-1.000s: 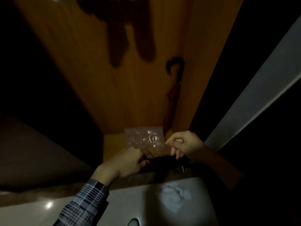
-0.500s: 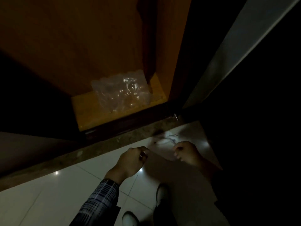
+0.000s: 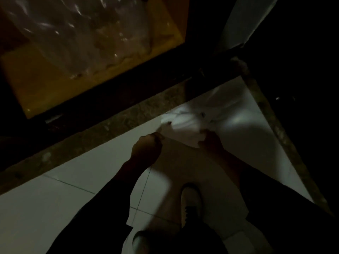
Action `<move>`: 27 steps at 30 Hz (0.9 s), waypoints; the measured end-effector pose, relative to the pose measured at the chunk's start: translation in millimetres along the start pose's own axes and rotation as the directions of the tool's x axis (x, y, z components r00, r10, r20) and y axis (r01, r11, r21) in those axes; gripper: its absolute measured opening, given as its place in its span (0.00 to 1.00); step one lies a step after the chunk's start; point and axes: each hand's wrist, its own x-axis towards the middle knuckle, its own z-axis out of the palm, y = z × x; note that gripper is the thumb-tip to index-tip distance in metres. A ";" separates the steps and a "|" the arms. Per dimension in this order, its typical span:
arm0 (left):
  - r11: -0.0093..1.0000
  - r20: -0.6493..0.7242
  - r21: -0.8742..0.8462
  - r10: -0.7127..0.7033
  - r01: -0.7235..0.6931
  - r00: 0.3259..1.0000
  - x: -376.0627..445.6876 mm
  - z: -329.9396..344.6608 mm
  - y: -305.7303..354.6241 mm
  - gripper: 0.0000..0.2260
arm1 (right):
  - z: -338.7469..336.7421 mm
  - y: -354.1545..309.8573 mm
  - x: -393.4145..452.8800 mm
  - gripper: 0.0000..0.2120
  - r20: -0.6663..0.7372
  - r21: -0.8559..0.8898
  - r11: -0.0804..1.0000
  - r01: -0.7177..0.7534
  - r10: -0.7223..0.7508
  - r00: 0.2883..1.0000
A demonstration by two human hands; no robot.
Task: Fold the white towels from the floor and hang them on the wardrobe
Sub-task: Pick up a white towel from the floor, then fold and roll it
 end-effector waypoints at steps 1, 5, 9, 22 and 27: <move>1.000 -0.006 -0.011 0.001 -0.001 1.000 6.0 12.7 -3.6 0.12 | 8.1 4.9 13.3 0.26 -0.042 -0.028 1.000 0.000 -0.001 0.999; 0.994 0.038 -0.106 0.044 -0.039 0.998 30.6 55.2 -20.7 0.12 | 29.8 17.8 55.9 0.23 -0.123 -0.203 0.979 0.035 -0.061 0.991; 0.982 0.063 -0.189 0.020 -0.008 0.998 42.0 82.1 -31.9 0.11 | 51.3 29.7 81.4 0.22 -0.183 -0.270 0.961 0.055 -0.107 0.977; 0.975 0.076 -0.217 -0.038 0.054 0.996 -14.0 21.1 5.5 0.31 | 3.6 -19.1 -29.5 0.06 -0.403 0.250 0.834 0.492 -0.373 0.836; 0.950 0.121 -0.308 -0.019 0.056 0.993 -71.7 -61.5 37.7 0.46 | -60.9 -81.7 -110.3 0.11 -0.279 0.534 0.709 0.460 -0.365 0.888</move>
